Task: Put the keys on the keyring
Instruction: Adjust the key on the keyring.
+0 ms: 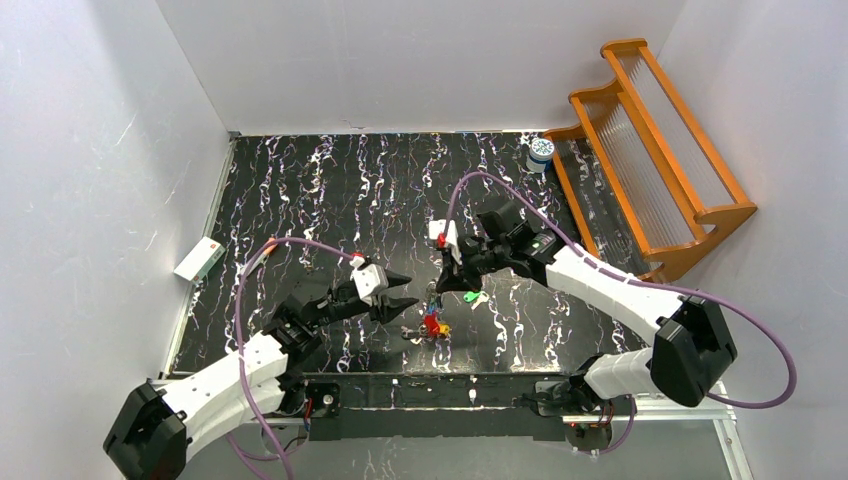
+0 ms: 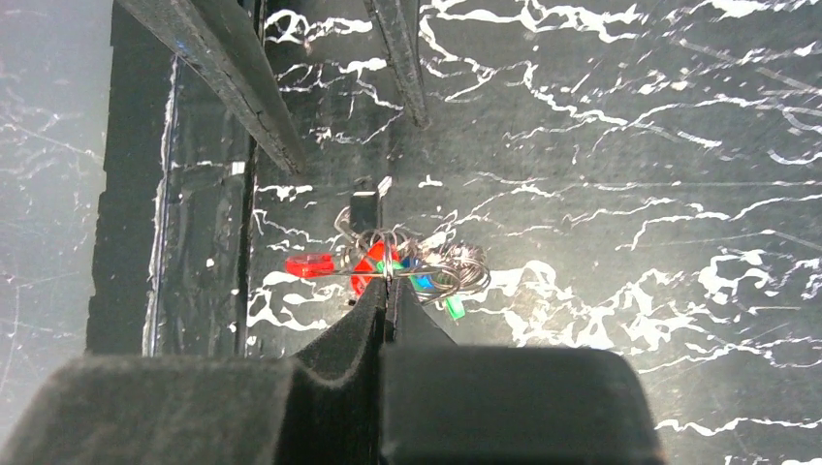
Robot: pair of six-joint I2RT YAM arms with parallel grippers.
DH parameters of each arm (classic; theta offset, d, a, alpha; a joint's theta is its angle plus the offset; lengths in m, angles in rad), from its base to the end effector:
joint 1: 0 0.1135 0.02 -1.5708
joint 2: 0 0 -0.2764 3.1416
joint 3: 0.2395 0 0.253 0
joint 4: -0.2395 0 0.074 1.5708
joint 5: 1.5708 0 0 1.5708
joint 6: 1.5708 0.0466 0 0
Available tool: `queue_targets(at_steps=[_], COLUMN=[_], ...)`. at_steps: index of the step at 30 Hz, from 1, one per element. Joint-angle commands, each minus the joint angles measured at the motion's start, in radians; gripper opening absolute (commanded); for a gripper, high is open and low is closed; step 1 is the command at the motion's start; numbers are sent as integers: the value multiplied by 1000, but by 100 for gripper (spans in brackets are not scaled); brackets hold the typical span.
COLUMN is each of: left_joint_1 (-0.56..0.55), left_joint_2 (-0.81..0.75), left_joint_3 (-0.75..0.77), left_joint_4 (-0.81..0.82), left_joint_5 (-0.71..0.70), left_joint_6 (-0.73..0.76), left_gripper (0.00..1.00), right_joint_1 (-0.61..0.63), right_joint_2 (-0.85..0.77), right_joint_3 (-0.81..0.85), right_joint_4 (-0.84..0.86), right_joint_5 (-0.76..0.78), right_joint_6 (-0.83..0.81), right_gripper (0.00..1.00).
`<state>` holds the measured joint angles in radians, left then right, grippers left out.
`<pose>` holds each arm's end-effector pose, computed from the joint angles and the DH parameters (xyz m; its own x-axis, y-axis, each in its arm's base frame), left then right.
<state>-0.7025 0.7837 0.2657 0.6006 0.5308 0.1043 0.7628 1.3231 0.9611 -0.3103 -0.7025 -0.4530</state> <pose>0.1231 -0.1351 0.2485 0.1607 -0.0184 -0.9868 0.9306 0.3360 0.1453 0.1882 0.2215 0.2823 -0.0141 -0.4755 -0.8796 -0.9998 -0.0063 0.0194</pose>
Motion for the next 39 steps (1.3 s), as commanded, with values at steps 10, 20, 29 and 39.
queue_targets(at_steps=[10,20,29,39], left_joint_1=[-9,-27,-38,-40], left_joint_2=[102,150,164,174], left_joint_3=[62,56,63,63], left_joint_4=[-44,14,39,42], left_joint_5=[117,117,118,110], left_joint_6=[30,19,13,3], left_gripper=[35,29,14,0], right_joint_1=[73,102,106,108], right_joint_2=[76,99,101,98], right_joint_3=[121,137,137,129], right_joint_4=[-169,-175,-173,-148], right_joint_5=[43,42,53,61], right_joint_6=[-44,-39,-39,-35], right_gripper=[1,1,1,2])
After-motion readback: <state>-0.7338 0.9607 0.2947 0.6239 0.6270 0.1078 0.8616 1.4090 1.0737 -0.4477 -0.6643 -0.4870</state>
